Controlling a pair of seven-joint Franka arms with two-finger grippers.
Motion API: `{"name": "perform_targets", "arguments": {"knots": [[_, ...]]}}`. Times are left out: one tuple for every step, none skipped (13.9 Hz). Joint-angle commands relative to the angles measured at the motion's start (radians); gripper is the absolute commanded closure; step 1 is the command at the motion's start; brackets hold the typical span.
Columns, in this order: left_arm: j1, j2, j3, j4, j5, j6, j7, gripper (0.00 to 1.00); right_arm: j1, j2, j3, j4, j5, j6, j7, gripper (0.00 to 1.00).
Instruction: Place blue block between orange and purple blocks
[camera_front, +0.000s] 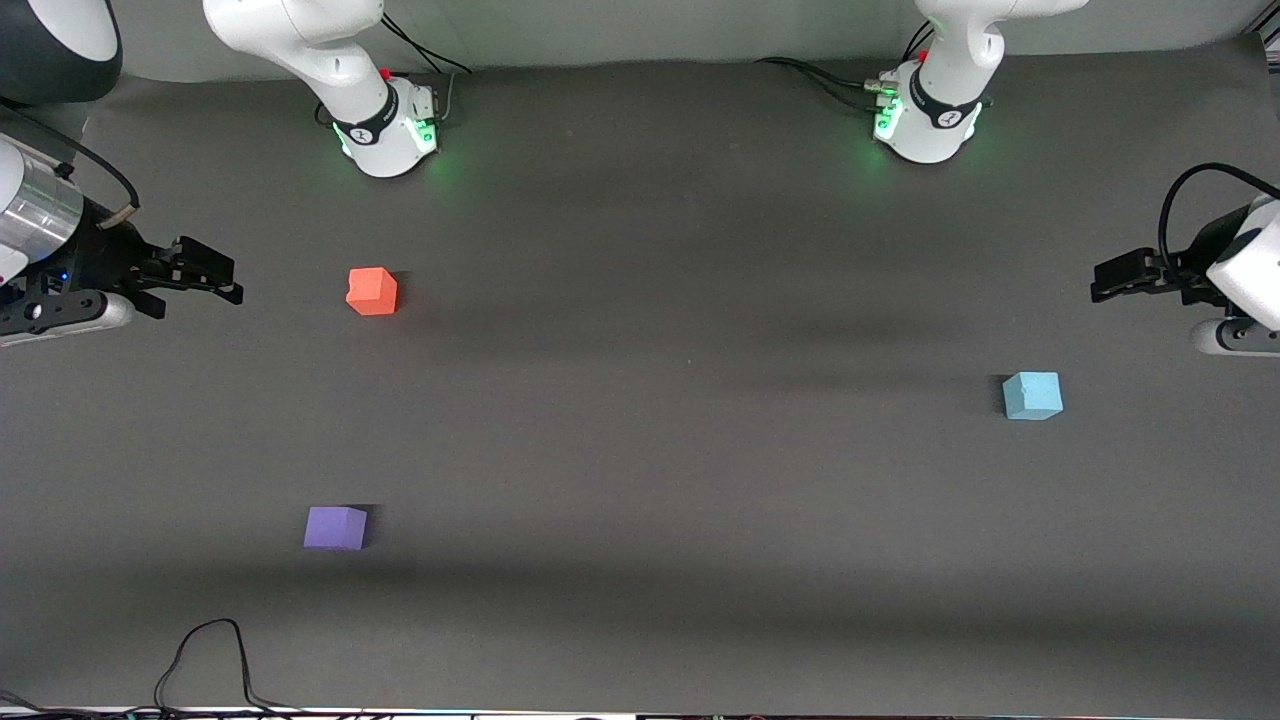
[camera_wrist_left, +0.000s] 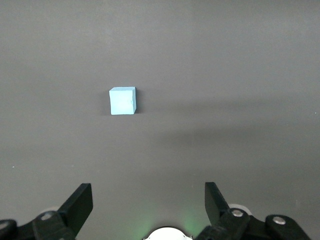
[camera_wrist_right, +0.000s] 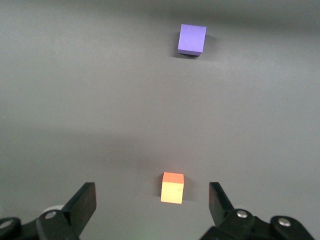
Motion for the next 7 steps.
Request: {"name": "perform_targets", "arguments": {"knots": [[-0.008,-0.021,0.004,-0.018,0.014,0.009,-0.014,0.00,0.012,-0.003,-0.010,0.004,-0.011,-0.012,-0.017,0.00],[-0.008,-0.021,0.004,-0.015,0.014,0.011,-0.014,0.00,0.012,-0.003,-0.010,0.004,-0.011,-0.012,-0.017,0.00],[-0.008,-0.018,0.003,-0.012,0.014,0.011,-0.014,0.00,0.012,-0.003,-0.010,0.004,-0.011,-0.012,-0.017,0.00],[-0.007,-0.018,0.004,-0.012,0.013,0.014,-0.014,0.00,0.012,-0.005,-0.010,0.004,-0.011,-0.012,-0.017,0.00],[-0.005,-0.018,0.004,-0.012,0.013,0.015,-0.008,0.00,0.012,-0.003,-0.010,0.004,-0.011,-0.012,-0.017,0.00],[-0.005,-0.018,0.004,-0.012,0.013,0.019,0.003,0.00,0.012,-0.005,-0.010,0.004,-0.011,-0.012,-0.017,0.00],[-0.002,-0.015,0.004,-0.012,0.013,0.020,0.003,0.00,0.012,-0.005,-0.010,0.004,-0.011,-0.012,-0.017,0.00]]}}
